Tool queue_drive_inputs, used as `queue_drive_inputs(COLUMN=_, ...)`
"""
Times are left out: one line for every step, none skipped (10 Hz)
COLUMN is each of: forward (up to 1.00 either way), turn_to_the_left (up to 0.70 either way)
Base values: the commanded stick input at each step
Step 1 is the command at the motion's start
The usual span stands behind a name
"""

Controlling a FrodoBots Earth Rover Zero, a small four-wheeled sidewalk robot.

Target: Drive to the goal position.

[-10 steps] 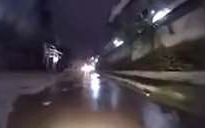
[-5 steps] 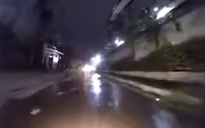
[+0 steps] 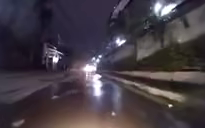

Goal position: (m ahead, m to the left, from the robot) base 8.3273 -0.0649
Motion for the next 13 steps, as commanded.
queue_drive_inputs(forward=0.7, turn_to_the_left=0.0)
queue_drive_inputs(forward=0.7, turn_to_the_left=0.0)
queue_drive_inputs(forward=0.7, turn_to_the_left=0.0)
queue_drive_inputs(forward=0.7, turn_to_the_left=0.0)
queue_drive_inputs(forward=0.7, turn_to_the_left=0.0)
queue_drive_inputs(forward=0.7, turn_to_the_left=0.0)
queue_drive_inputs(forward=0.7, turn_to_the_left=0.0)
queue_drive_inputs(forward=0.7, turn_to_the_left=0.0)
queue_drive_inputs(forward=0.7, turn_to_the_left=0.0)
queue_drive_inputs(forward=0.7, turn_to_the_left=0.0)
queue_drive_inputs(forward=0.7, turn_to_the_left=0.0)
queue_drive_inputs(forward=0.7, turn_to_the_left=0.0)
queue_drive_inputs(forward=0.7, turn_to_the_left=0.0)
